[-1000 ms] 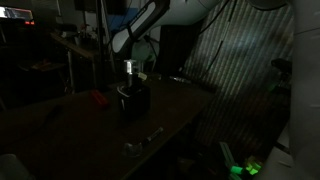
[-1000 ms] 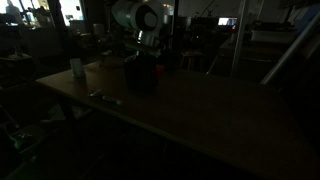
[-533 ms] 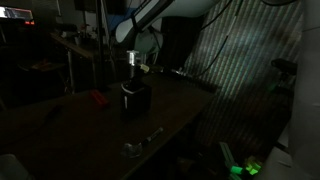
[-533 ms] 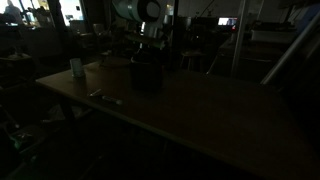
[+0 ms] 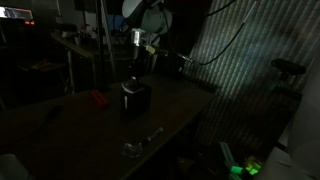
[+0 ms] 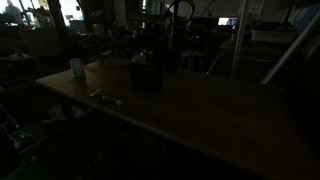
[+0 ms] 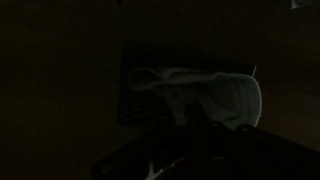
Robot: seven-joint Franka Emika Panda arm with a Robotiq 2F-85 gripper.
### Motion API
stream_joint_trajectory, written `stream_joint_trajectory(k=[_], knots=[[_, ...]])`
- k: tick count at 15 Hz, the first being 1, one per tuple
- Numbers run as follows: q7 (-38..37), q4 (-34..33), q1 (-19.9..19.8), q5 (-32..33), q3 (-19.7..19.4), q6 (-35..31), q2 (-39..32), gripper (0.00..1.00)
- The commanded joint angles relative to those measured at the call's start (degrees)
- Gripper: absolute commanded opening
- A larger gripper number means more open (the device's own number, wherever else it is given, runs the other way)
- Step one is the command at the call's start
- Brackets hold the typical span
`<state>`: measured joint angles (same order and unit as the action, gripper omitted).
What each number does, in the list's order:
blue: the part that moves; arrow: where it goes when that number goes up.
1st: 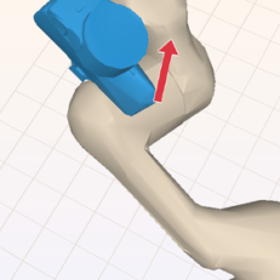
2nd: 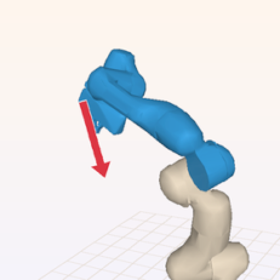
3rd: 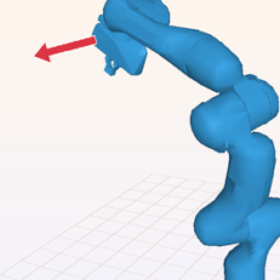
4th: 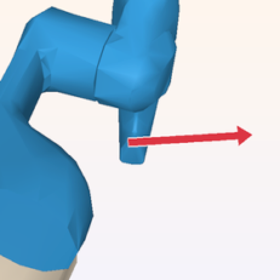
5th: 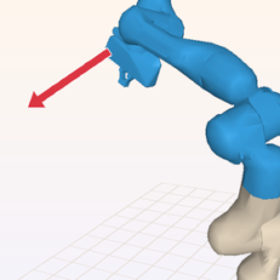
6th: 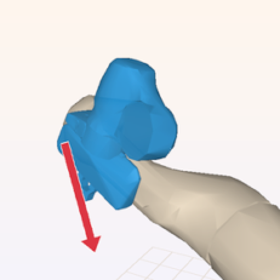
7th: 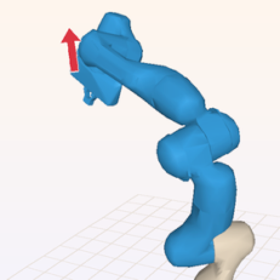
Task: Put the white towel in the black box
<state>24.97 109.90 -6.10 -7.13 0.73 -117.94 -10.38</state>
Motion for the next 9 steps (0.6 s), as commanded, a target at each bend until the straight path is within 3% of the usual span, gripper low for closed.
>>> stream_joint_trajectory(k=[1, 9], knots=[[1.33, 0.71, 0.76, -1.07, 0.10, 0.80, 3.19, 0.00], [-0.26, 0.03, 4.39, -0.45, 2.08, 2.30, 3.27, 0.00]])
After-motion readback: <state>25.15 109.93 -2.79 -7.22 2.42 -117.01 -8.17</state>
